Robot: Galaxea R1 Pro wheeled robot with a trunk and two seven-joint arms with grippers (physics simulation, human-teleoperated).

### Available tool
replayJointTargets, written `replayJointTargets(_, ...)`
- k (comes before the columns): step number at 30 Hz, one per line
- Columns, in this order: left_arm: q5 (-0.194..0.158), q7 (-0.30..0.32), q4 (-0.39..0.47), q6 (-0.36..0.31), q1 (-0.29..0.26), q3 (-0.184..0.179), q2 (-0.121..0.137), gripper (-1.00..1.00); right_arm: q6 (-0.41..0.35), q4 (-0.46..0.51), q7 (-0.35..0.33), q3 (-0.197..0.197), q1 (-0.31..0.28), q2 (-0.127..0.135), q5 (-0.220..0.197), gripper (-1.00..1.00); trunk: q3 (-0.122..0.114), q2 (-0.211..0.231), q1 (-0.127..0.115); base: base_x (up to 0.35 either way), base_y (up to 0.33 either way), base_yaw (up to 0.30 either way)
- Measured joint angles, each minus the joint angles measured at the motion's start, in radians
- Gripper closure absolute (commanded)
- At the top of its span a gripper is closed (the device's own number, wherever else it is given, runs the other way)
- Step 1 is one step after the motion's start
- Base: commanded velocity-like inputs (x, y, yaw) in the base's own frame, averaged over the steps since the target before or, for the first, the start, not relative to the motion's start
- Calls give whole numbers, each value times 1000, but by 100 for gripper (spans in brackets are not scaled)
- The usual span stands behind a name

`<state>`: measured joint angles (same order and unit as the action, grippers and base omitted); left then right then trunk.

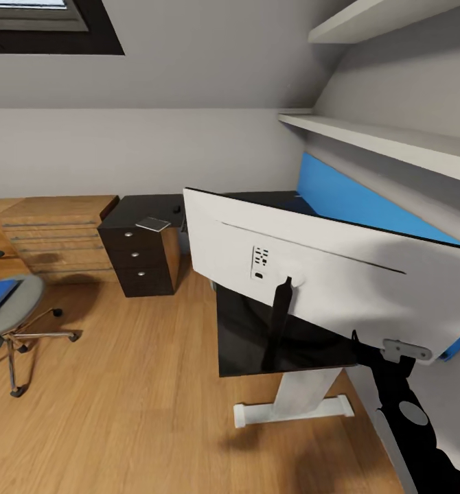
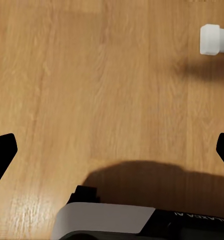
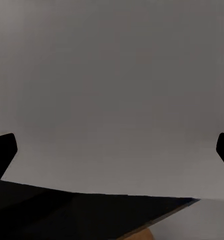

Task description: In the bedroom, organize the workspace by keeping the computer under the desk, ensuring the monitor is on the desk, placing the keyboard on the desk next to the monitor, placing the mouse on the desk next to the keyboard, moving the folder from the swivel chair onto the desk next to the mouse, stacking the notebook on top of the folder with the pen on top of the notebook, and positioning the swivel chair next to the desk.

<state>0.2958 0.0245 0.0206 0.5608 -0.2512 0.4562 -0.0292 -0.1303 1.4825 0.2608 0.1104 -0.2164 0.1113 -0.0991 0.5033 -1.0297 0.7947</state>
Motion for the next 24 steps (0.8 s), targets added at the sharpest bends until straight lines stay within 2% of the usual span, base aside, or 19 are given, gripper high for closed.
replayJointTargets(11,0,-1,0,0,0,0,0,-100,0,-1,0,1,0,1,0,-100,0,0,0,100,0,0)
replayJointTargets(17,0,-1,0,0,0,0,0,-100,0,0,0,2,0,2,0,-100,0,0,0,187,-26,0)
replayJointTargets(24,0,-1,0,0,0,0,0,-100,0,0,0,1,0,2,0,-100,0,0,0,38,-5,0)
